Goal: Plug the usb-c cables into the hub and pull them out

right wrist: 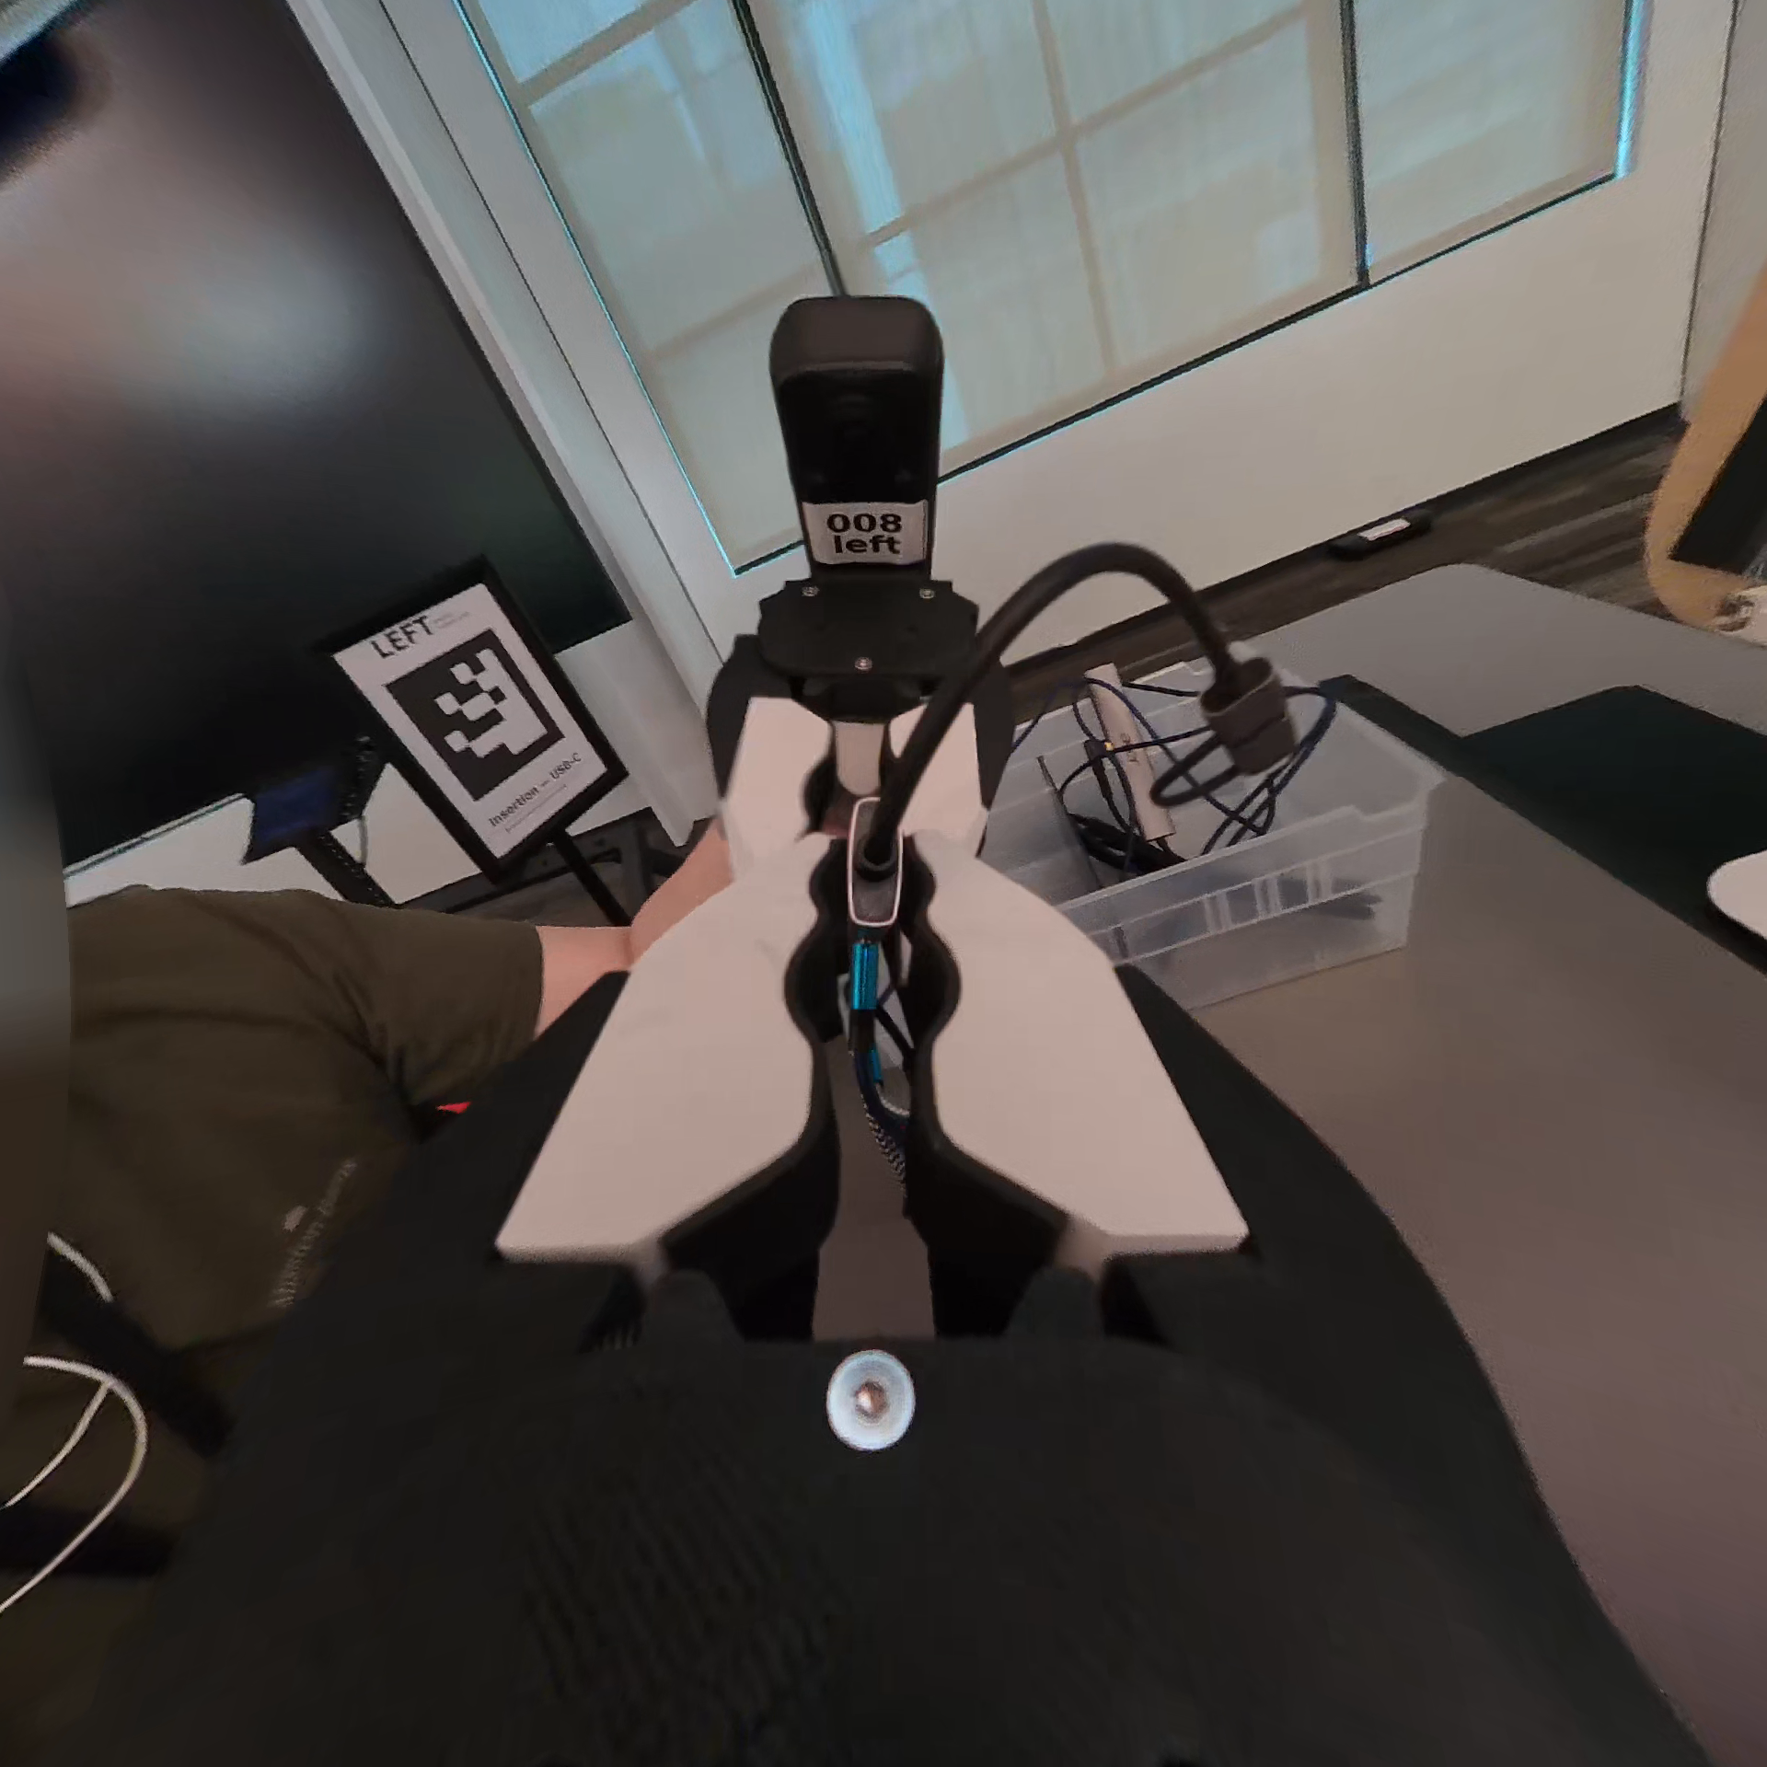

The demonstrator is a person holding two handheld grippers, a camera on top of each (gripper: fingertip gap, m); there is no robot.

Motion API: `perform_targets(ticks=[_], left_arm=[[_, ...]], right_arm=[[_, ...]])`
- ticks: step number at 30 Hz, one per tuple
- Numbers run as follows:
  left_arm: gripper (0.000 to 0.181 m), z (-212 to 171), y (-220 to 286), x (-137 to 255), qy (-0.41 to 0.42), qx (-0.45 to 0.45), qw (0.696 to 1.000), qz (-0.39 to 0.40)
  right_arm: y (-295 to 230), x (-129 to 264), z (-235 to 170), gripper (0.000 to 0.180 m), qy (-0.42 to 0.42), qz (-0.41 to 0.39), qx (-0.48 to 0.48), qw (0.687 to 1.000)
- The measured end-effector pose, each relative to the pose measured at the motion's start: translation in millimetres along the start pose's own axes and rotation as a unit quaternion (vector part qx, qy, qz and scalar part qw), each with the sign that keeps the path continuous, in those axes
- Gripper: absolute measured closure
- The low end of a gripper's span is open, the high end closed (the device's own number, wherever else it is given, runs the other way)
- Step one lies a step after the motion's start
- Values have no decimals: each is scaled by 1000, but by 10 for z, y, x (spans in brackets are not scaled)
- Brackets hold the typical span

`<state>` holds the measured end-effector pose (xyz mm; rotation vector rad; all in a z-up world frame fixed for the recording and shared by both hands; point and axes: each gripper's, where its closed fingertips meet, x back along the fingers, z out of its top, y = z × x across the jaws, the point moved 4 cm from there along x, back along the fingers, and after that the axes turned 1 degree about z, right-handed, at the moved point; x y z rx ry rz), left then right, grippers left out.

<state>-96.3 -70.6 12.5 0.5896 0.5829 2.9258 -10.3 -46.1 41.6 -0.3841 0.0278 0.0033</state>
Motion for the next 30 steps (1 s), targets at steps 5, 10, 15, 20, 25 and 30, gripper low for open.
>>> perform_targets(ticks=[5, 10, 15, 20, 25, 30], left_arm=[[150, 0, -27, -46, 5, 21, 1000, -10], [170, 37, 47, -77, 11, -1, 999, -41], [171, 181, 42, 115, 65, 3, 998, -16], [172, 252, -10, 285, 107, 7, 994, 2], [172, 302, -22, 332, 132, 7, 991, 14], [171, 300, -28, 304, 131, 8, 991, 15]], right_arm=[[-87, -63, -18, 170, -25, -9, 38, 999], [-140, -70, 12, 170, -21, -9, 51, 998], [-106, -79, 115, 160, 65, -15, 80, 995], [-25, -154, 127, 159, 145, 1, 31, 989], [30, -291, 15, 169, 154, 11, 1, 988], [17, -341, -14, 174, 169, 22, -3, 985]])
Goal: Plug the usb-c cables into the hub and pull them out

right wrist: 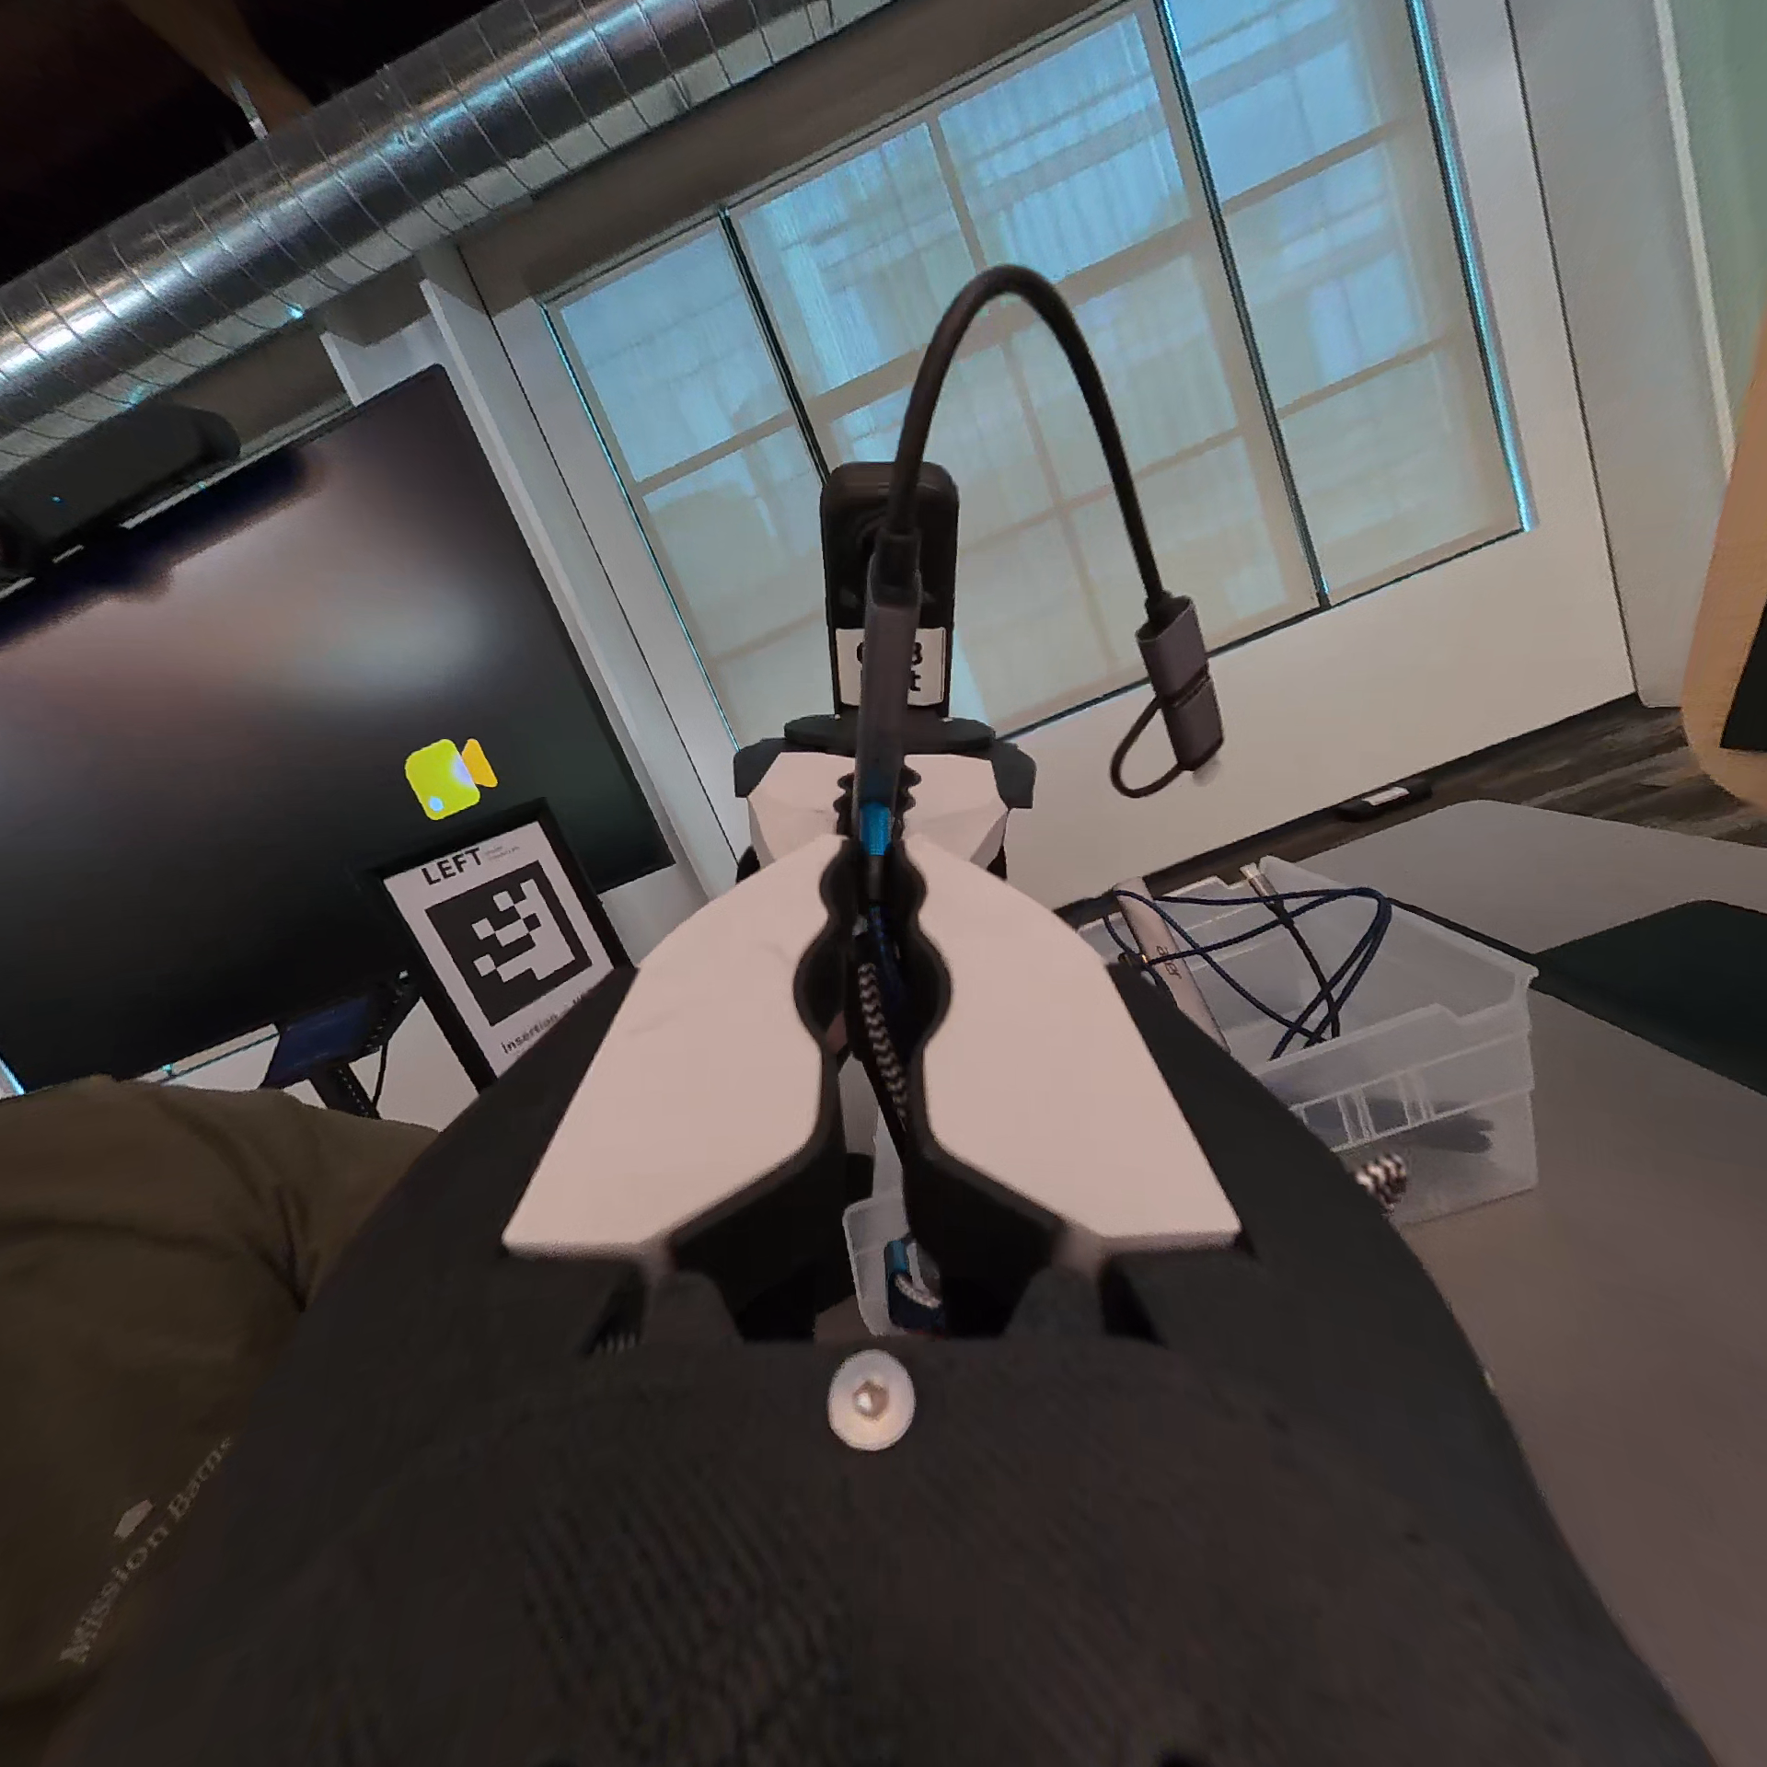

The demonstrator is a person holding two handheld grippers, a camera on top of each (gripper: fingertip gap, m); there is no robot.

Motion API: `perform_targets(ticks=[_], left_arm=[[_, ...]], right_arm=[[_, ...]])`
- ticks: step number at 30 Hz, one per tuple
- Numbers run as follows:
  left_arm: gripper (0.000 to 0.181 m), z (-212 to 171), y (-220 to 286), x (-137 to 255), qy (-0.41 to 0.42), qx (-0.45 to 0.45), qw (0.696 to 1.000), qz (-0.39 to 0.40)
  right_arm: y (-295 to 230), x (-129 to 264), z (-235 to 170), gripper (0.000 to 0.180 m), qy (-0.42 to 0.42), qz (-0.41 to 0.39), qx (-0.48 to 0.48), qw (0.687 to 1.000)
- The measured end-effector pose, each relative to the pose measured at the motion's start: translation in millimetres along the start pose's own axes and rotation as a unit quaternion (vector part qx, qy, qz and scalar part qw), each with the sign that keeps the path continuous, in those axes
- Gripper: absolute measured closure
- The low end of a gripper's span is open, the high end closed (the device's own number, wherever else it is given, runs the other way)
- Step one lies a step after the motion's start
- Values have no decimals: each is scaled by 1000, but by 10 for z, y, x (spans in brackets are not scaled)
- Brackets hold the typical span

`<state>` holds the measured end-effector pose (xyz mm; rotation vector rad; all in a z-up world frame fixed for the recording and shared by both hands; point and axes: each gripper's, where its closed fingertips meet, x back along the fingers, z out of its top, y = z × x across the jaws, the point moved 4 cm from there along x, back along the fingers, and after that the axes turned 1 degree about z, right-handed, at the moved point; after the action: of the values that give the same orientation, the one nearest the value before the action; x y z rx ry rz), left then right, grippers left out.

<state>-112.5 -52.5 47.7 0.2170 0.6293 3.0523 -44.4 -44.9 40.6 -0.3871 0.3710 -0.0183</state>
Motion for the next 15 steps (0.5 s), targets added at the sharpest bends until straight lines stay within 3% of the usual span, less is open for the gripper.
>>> perform_targets(ticks=[12, 15], left_arm=[[172, 29, 3, 22, -8, -19, 999, 28], [172, 79, 1, -20, 30, -5, 999, 25]], right_arm=[[15, 16, -42, 173, -8, 11, -7, 1000], [10, 49, 7, 173, 14, 4, 6, 1000]])
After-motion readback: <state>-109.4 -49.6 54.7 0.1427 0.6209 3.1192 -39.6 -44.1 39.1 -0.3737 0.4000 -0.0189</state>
